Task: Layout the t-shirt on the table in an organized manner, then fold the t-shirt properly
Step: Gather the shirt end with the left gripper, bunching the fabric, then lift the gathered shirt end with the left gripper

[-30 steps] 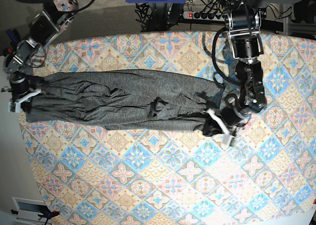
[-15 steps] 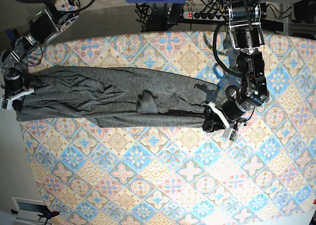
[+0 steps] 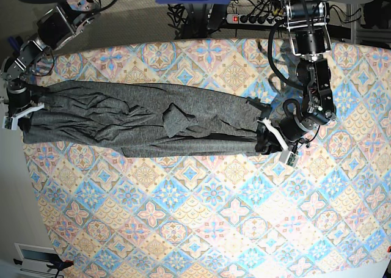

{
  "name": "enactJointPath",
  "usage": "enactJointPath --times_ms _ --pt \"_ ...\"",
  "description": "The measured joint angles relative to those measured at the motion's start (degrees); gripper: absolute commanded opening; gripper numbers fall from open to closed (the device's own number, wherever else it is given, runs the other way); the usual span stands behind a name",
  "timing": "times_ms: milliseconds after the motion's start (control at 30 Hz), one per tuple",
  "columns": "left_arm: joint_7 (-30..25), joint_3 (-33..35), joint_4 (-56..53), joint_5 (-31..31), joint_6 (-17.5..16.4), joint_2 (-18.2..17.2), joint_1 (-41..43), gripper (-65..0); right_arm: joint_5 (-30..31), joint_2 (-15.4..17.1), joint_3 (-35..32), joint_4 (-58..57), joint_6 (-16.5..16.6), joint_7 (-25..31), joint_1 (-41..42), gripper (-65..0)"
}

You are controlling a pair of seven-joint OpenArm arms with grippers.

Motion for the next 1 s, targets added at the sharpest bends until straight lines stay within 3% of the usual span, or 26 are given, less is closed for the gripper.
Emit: enactJointPath --times_ms 200,333,500,667,867,1000 --pt "5.22 -1.14 0.0 0.02 -0.02 0.02 -0.04 -33.0 0.02 -0.39 0.04 0.13 0.0 0.5 -1.81 -46.1" --pt "5.6 -1.95 0.0 0.0 0.02 -0.17 -0.04 -26.0 -0.02 -1.92 -0.09 0.17 0.09 0.42 -2.14 -37.6" --pt "5.6 -1.84 0.28 -0.44 0.02 -0.15 0.0 -24.8 0.04 -1.75 0.13 0.59 0.0 0.33 -3.67 -33.7" --pt "5.53 -1.62 8.24 -0.66 0.0 0.35 1.31 -24.8 0.22 -1.73 0.2 6.67 0.0 0.74 -3.58 -33.7" --pt "5.35 -1.7 19.63 -1.49 -0.61 3.87 1.75 -24.8 0.0 -2.12 -0.04 8.28 0.09 0.35 -3.63 -33.7" --pt "6.03 -1.95 20.61 -0.85 0.09 5.03 2.82 -24.8 -0.13 -3.48 -0.04 8.35 0.02 0.46 -3.72 -33.7"
